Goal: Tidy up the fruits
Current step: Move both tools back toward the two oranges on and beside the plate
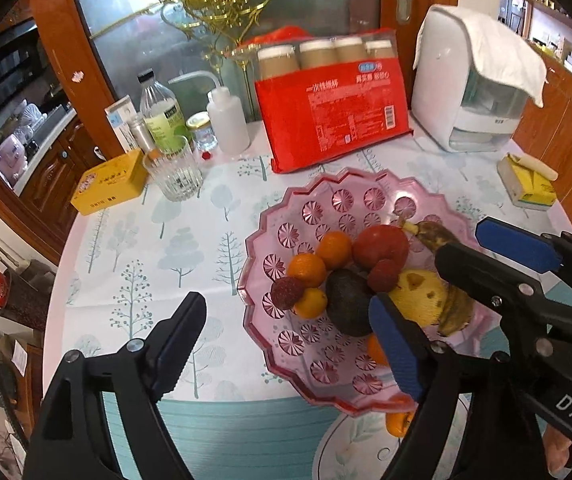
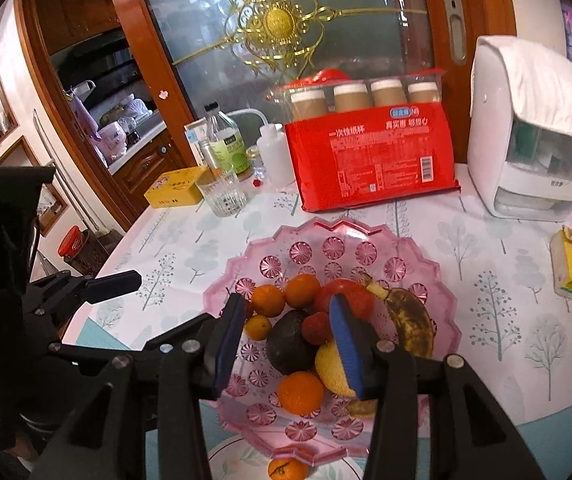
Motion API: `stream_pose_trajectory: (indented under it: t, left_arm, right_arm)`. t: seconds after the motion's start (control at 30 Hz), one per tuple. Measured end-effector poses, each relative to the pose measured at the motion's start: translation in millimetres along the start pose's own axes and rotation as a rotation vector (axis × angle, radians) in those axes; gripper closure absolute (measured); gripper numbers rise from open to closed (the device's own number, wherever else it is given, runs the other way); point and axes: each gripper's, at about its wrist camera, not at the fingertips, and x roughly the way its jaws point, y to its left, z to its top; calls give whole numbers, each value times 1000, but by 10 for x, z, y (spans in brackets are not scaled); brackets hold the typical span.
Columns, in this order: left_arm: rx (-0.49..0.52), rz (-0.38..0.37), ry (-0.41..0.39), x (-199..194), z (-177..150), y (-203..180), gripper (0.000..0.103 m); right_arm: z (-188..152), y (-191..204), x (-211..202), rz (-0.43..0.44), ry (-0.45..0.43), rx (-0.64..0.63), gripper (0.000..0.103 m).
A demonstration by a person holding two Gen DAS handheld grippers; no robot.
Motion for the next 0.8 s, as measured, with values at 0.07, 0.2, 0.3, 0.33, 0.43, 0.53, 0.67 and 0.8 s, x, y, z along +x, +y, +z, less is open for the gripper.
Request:
stream_pose_trajectory:
  t: [0.07,0.2,0.3,0.33,0.43,0.53,0.67,0.8]
  left_arm:
    - [-5,1,-17,-120,-18,-10,19]
    - [-11,4,-50,-349,-74,-38,18]
    - [-16,12,-77,-530,-146,-82,16]
    - [-18,12,-82,-568,-163,-92,15]
    - [-27,4,-97,-697,-233,-139,15]
    - [-27,-1,-112,-815,-322,-201,15]
    - [-25,-4,-129,-924,-454,-304,15]
    - [-33,-15,-134,-955,-588,-390,15]
  right_arm:
    - [-4,19,-98,-1,-13,0,58]
    - [-23,43,-311,7,-41,-1,58]
    - [-64,75,-479,7,-61,-8,58]
    - [-78,81,-535,6,-67,-12,58]
    - [-130,103,-703,1,-84,-27,58]
    - [-202,100,-864,-6,-100,-40,58]
    - [-329,75,-1033,-14,-113,-49,58]
    - [-489,10,-1141,-30,-117,-52,58]
